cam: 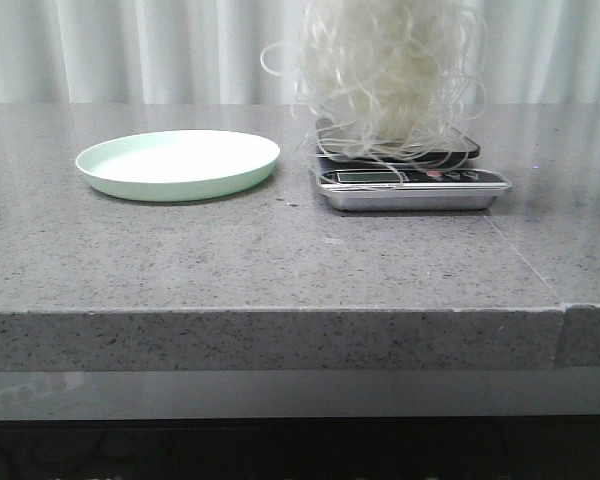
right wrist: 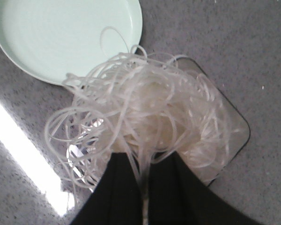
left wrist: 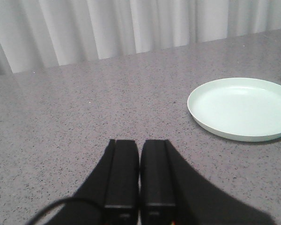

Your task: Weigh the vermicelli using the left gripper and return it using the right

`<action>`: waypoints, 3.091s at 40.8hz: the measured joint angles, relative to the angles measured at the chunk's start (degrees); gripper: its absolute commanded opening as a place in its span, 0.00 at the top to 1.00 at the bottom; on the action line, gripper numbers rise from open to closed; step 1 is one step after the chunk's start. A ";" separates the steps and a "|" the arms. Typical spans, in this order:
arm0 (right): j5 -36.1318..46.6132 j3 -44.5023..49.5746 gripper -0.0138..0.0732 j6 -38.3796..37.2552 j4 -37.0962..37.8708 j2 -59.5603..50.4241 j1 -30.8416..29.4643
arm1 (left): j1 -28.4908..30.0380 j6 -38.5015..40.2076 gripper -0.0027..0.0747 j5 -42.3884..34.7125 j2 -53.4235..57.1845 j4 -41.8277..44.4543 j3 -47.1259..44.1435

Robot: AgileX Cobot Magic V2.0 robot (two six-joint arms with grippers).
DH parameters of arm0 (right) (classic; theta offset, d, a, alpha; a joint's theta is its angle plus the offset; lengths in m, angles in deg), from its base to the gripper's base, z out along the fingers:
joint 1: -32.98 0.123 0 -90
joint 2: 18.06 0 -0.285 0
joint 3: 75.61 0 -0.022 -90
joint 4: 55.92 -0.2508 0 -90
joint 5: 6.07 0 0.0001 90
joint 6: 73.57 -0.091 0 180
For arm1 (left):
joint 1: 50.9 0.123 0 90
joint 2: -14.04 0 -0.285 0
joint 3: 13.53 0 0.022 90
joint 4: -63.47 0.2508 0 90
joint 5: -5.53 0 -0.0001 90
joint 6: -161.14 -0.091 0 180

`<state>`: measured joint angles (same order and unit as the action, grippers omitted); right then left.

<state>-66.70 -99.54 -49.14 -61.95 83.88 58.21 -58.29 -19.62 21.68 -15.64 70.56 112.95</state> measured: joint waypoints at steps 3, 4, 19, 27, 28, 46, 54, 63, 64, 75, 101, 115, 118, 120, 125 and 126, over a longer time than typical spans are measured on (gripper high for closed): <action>-0.27 -3.21 0.66 0.00 -1.99 0.38 0.00 | 0.00 0.00 0.79 0.00 0.00 0.00 0.00; -0.36 -4.46 0.66 0.00 -2.58 0.67 0.00 | 0.00 0.00 0.79 0.00 0.00 0.00 0.00; -1.38 -18.53 0.66 0.00 -7.05 10.81 5.15 | 0.00 0.00 0.79 0.00 0.00 0.00 0.00; -1.38 -24.94 0.66 0.00 -7.59 18.40 8.81 | 0.00 0.00 0.79 0.00 0.00 -0.86 0.00; -1.38 -25.49 0.66 0.00 -7.59 19.44 8.98 | 0.00 0.00 0.79 0.00 0.00 -1.22 0.00; 1.69 -28.11 0.66 0.00 -6.46 26.07 9.58 | 0.00 0.00 0.79 0.00 0.00 -5.30 0.00; 1.72 -28.25 0.66 -0.11 -6.25 28.36 9.58 | 0.00 0.00 0.79 0.00 0.00 -5.36 0.00; 1.72 -28.25 0.52 -0.11 -4.92 29.15 9.58 | 0.00 0.00 0.79 0.00 0.00 -5.46 0.00; 1.72 -28.30 0.46 -0.11 -4.92 29.15 9.58 | 0.00 0.00 0.79 0.00 0.00 -5.46 0.00; 1.62 -28.39 0.30 -0.44 -4.92 29.15 9.58 | 0.00 0.00 0.79 0.00 0.00 -5.46 0.00; 0.77 -28.43 0.50 -0.44 -4.75 17.88 7.50 | 0.00 0.00 0.79 0.00 0.00 -5.46 0.00; -1.91 -28.53 0.66 -5.19 -4.75 14.35 -2.86 | 0.00 0.00 0.79 0.00 0.00 -5.46 0.00; -2.15 -28.53 0.66 -6.68 -4.75 14.35 -5.82 | 0.00 0.00 0.79 0.00 0.00 -5.46 0.00; -2.22 -28.11 0.66 -8.66 -4.89 14.32 -7.83 | 0.00 0.00 0.79 0.00 0.00 -5.46 0.00; -1.22 -25.93 0.66 -13.17 -6.18 14.22 -12.78 | 0.00 0.00 0.79 0.00 0.00 -5.46 0.00; -0.69 -24.99 0.66 -13.71 -6.78 14.10 -13.85 | 0.00 0.00 0.79 0.00 0.00 -5.46 0.00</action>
<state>-67.38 -124.53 -62.85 -68.74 97.98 44.36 -58.29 -19.62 21.68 -15.64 65.10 112.95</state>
